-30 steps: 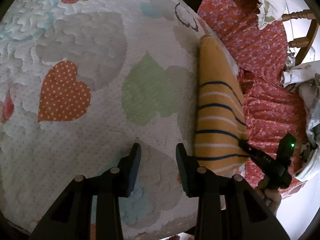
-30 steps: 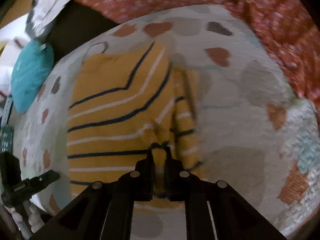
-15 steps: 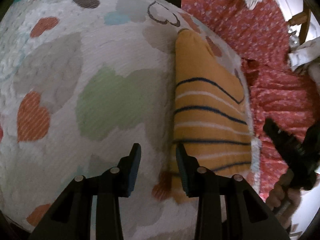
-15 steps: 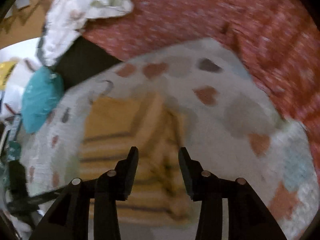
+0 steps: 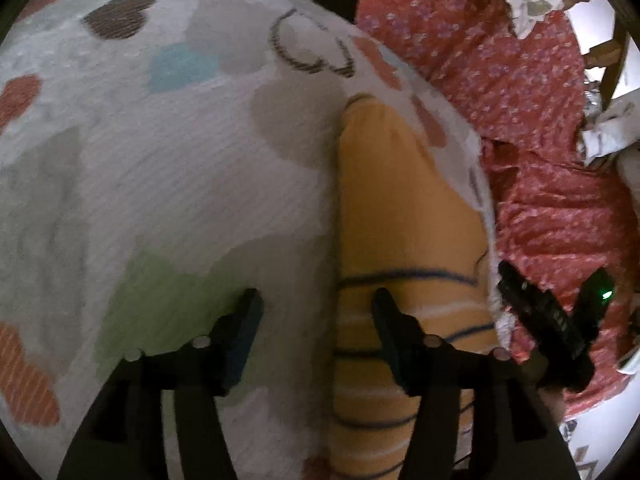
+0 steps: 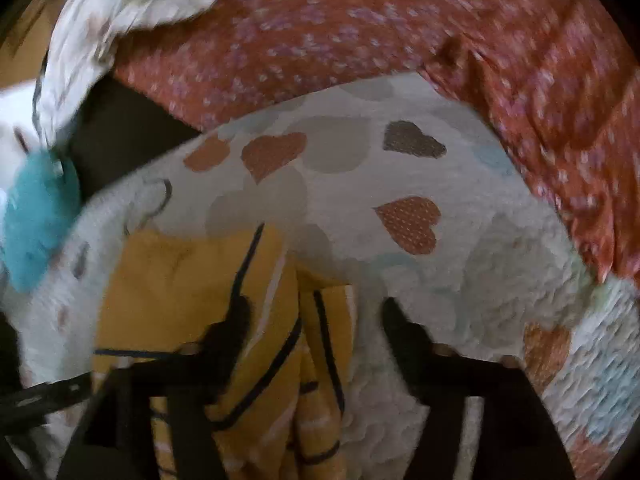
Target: Fold small clothes
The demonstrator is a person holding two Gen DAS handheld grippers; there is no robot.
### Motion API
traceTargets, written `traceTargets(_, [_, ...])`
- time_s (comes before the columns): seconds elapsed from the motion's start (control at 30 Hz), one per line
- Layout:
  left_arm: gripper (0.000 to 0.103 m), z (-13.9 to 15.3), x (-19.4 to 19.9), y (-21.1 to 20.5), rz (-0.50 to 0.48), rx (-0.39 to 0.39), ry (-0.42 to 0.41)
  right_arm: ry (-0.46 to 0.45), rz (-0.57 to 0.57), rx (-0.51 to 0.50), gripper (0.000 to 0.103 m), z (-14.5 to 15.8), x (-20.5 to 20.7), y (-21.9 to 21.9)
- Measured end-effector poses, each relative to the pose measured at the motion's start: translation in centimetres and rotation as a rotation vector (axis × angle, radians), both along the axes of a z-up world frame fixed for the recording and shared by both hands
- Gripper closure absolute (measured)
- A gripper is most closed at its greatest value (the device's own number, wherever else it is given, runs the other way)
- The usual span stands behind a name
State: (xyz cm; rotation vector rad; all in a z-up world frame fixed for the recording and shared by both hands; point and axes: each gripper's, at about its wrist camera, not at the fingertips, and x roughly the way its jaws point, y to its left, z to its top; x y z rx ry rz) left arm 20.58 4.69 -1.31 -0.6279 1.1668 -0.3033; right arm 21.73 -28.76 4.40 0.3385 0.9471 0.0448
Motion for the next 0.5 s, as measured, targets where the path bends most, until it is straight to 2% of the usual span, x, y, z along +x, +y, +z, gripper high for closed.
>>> traceTargets(0.07, [0.038,-0.1,0.8,-0.5,-0.005,-0.029,-0.011,0.054,-0.027,0.135,0.017,-1.6,0.5,-1.5])
traceTargets(0.17, [0.02,-0.5,1.4,-0.6,0.018,-0.114,-0.028,0.162,-0.032,0.28,0.017,-4.9,1.3,-1.8])
traceTargets(0.23, [0.017,-0.5,1.5,-1.0,-0.01,-0.179,-0.036,0.155,-0.019,0.342,0.015,-5.6,1.5,-1.3])
traceTargets(0.27, [0.017,-0.8,1.5,-1.8,-0.059,-0.252,-0.015,0.148,-0.006,0.354,0.015,-5.7,1.6,-0.9])
traceTargets(0.3, [0.017,-1.0,1.4,-2.4,-0.088,-0.293,0.006,0.149,0.022,0.373,0.015,-5.8,1.9,-0.3])
traceTargets(0.33, [0.017,-1.1,1.3,-3.1,-0.1,-0.284,0.012,0.154,0.045,0.393,0.018,-5.9,2.0,0.4])
traceTargets(0.37, [0.017,-1.0,1.1,-3.8,-0.114,-0.243,0.005,0.154,0.049,0.39,0.02,-6.0,2.0,0.8])
traceTargets(0.43, [0.033,-0.9,0.9,-5.4,-0.161,-0.121,0.005,0.156,0.065,0.383,0.042,-5.8,1.9,1.4])
traceTargets(0.47, [0.046,-0.8,0.7,-5.6,-0.156,-0.09,0.004,0.154,0.062,0.386,0.046,-5.6,1.9,1.5])
traceTargets(0.5, [0.054,-0.7,0.6,-5.4,-0.147,-0.095,0.004,0.15,0.065,0.382,0.054,-5.2,1.8,1.7])
